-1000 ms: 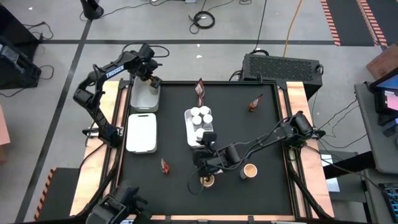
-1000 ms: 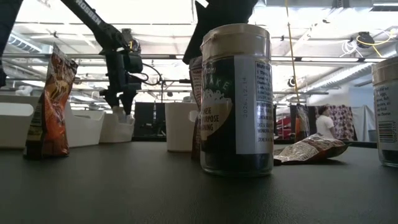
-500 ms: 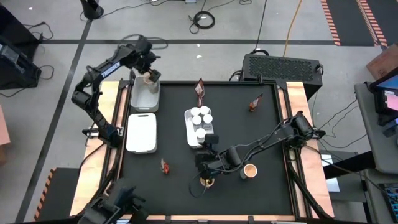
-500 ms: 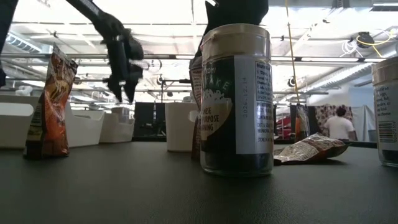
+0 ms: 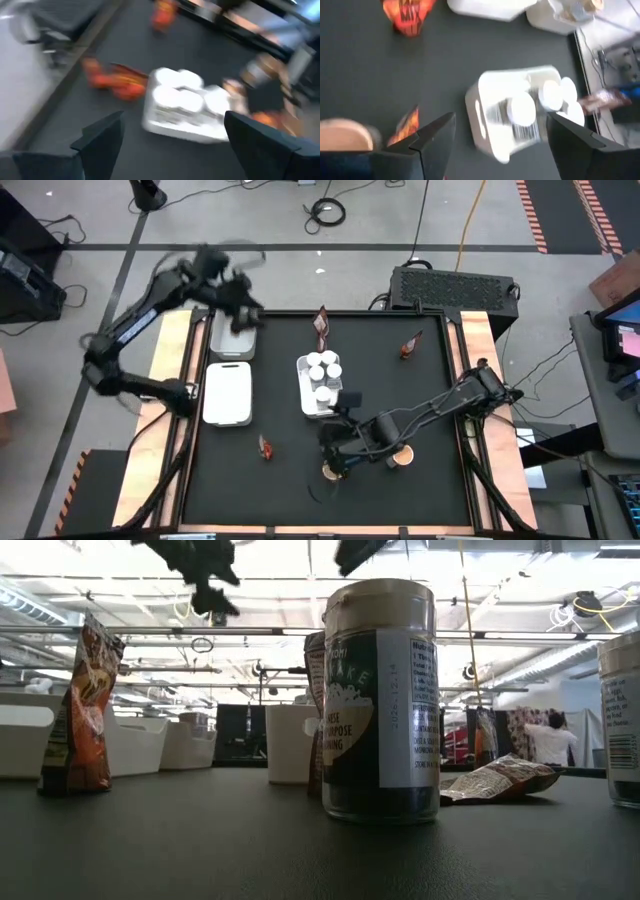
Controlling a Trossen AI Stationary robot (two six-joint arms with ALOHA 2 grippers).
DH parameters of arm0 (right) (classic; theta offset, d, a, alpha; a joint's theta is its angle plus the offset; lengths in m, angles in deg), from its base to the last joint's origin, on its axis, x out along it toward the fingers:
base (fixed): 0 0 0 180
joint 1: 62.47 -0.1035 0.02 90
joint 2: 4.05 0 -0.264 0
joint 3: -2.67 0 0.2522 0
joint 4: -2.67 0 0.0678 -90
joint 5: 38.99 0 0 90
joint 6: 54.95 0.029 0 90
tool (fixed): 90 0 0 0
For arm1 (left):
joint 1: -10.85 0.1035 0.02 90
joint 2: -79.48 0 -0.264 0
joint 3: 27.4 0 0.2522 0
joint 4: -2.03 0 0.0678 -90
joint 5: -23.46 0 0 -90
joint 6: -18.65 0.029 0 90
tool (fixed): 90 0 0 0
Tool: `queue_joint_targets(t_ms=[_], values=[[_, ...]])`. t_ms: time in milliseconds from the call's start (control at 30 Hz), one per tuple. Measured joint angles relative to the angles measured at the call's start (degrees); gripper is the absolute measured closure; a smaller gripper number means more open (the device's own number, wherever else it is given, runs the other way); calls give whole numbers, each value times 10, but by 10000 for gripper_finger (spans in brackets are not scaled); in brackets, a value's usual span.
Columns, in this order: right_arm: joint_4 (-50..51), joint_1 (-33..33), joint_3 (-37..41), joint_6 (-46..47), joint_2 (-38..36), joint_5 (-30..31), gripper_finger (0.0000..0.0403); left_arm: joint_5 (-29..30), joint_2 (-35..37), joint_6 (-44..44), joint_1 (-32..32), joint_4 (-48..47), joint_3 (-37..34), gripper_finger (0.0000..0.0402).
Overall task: Sort spices by type
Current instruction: Put the gold seasoning bottle into the gray bin
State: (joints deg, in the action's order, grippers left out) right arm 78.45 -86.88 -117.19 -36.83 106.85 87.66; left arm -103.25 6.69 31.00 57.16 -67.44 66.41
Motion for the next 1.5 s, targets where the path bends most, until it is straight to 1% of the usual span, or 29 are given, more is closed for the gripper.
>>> queue_joint_targets(t_ms=[67, 167, 233, 333, 400, 467, 533, 600, 633, 733, 833, 900, 1100, 1200, 1300, 1433, 1500], values=[[49, -11, 0, 38, -4, 13, 138, -1, 38, -26, -75, 22, -46, 59], [116, -27, 7, 106, -12, 29, 138, 4, 94, -106, -212, 110, -126, 59], [154, -40, 15, 159, -22, 49, 138, 45, 124, -170, -317, 188, -177, 59], [167, -63, 41, 210, -45, 89, 138, 156, 149, -243, -475, 301, -244, 59], [154, -75, 66, 223, -62, 111, 138, 233, 147, -279, -573, 382, -280, 59], [137, -83, 98, 234, -81, 114, 138, 309, 129, -298, -662, 449, -304, 59], [105, -84, 133, 242, -100, 114, 138, 394, 95, -308, -734, 499, -312, 59], [69, -87, 171, 247, -119, 113, 138, 470, 52, -313, -790, 542, -312, 59], [47, -88, 191, 246, -129, 112, 138, 499, 31, -313, -812, 568, -312, 59], [-24, -89, 245, 232, -154, 113, 138, 564, -29, -310, -857, 634, -312, 59], [-88, -90, 296, 215, -177, 113, 138, 611, -80, -317, -875, 681, -312, 59], [-120, -90, 326, 206, -191, 113, 138, 625, -113, -328, -879, 726, -312, 59], [-187, -90, 399, 204, -235, 111, 138, 639, -198, -326, -881, 854, -308, 59], [-210, -95, 421, 203, -252, 110, 138, 643, -229, -325, -880, 851, -281, 59], [-220, -96, 432, 202, -262, 110, 138, 643, -251, -299, -880, 836, -239, 59], [-220, -97, 433, 199, -263, 110, 138, 663, -277, -259, -877, 744, -168, 59], [-220, -97, 433, 198, -263, 110, 138, 663, -294, -248, -869, 709, -138, 59]])
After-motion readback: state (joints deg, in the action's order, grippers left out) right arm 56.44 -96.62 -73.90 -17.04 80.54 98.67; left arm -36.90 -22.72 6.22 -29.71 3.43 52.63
